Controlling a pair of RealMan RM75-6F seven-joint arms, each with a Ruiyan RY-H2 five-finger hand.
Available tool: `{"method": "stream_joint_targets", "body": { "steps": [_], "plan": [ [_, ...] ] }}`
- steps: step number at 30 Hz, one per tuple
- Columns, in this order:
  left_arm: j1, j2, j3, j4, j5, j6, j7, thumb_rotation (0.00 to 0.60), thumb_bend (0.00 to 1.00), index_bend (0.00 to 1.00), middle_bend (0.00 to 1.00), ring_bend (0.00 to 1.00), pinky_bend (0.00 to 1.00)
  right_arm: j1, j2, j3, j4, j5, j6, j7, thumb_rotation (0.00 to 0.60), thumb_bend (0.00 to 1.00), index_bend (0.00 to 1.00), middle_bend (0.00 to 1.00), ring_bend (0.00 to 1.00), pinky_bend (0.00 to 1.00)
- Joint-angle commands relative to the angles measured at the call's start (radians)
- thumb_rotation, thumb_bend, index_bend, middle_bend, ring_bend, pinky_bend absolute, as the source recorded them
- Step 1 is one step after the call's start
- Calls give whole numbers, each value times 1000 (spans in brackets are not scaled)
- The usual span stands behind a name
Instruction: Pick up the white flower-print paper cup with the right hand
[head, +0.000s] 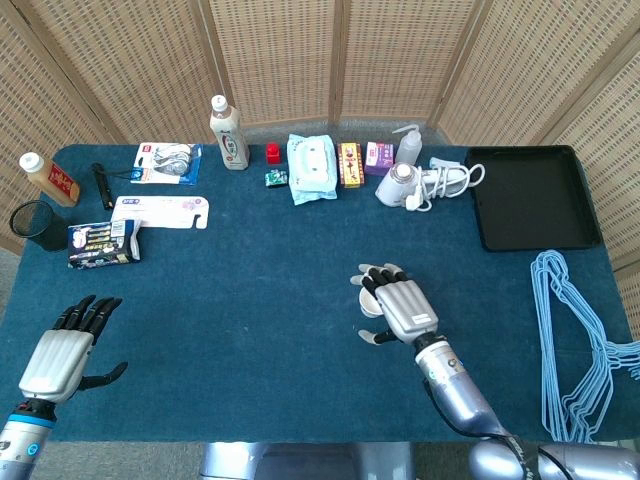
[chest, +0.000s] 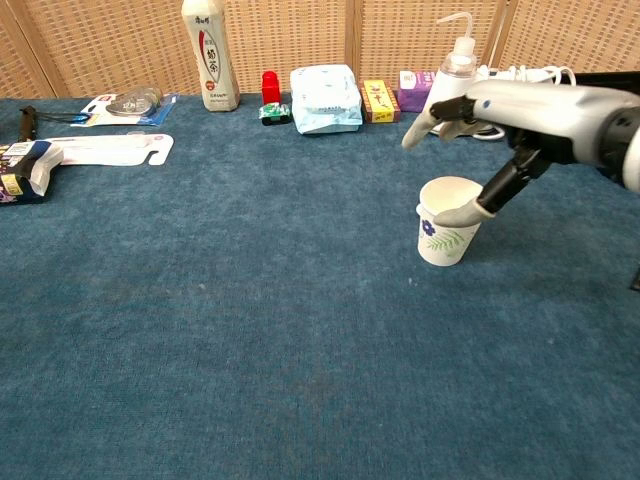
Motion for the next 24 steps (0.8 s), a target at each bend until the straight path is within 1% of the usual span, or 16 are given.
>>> {"method": "stream_joint_targets", "body": {
  "steps": [1, 5, 12, 15, 19, 24],
  "plan": [
    [-4, -2, -2, 2, -6, -4, 1, 367, 234, 65, 127, 58, 126, 31, -34, 0, 38, 38, 1, -32, 510, 262, 184, 103, 136, 88],
    [-8, -2, -3, 6, -13, -6, 2, 370, 234, 65, 128, 58, 126, 65, -62, -5, 84, 71, 8, -70, 510, 262, 184, 101, 132, 88],
    [-13, -6, -1, 11, -22, -11, 2, 365, 234, 66, 127, 58, 126, 107, -81, -35, 143, 127, 23, -154, 511, 261, 184, 98, 129, 88],
    [-15, -8, -1, 13, -25, -11, 3, 373, 234, 66, 127, 58, 126, 116, -83, -44, 152, 145, 30, -172, 510, 261, 184, 97, 126, 89],
    [-20, -12, 0, 15, -28, -16, 4, 369, 234, 66, 127, 58, 126, 127, -85, -55, 161, 159, 42, -192, 506, 261, 190, 94, 124, 90],
    [-22, -14, 1, 16, -32, -17, 5, 368, 235, 65, 127, 58, 126, 139, -85, -69, 162, 177, 45, -211, 510, 261, 234, 95, 125, 94]
  ]
}}
